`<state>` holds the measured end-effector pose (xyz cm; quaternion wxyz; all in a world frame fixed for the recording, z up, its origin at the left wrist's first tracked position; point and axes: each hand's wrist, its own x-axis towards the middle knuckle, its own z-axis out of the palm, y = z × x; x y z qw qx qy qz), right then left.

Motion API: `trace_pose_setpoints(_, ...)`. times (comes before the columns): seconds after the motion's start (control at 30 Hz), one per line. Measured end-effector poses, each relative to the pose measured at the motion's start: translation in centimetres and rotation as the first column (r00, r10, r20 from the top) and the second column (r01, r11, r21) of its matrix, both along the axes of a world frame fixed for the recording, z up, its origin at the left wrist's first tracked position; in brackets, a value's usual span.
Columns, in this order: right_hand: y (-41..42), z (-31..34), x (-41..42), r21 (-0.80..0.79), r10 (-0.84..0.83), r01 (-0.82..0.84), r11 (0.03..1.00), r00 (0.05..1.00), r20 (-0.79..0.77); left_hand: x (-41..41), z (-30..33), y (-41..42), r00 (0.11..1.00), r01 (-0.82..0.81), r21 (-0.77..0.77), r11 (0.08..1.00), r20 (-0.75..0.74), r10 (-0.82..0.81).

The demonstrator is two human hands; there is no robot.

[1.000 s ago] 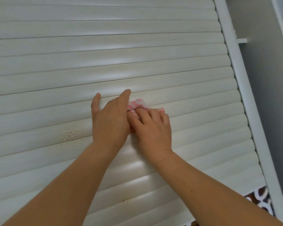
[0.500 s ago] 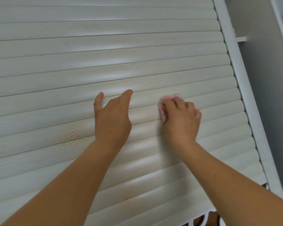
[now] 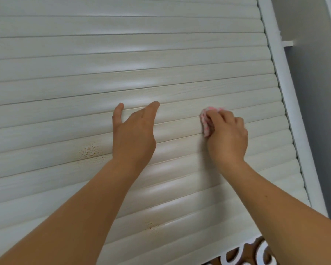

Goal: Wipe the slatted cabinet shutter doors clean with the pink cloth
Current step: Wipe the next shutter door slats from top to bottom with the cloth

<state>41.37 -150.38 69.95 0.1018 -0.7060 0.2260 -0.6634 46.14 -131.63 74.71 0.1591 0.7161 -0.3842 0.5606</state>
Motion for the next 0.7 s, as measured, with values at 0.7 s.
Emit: trace_pose_setpoints(0.7, -1.4, -3.7, 0.9, -0.067, -0.039, 0.050, 0.997, 0.987, 0.159, 0.6, -0.9, -0.5, 0.997, -0.021, -0.013, 1.000, 0.079, 0.022)
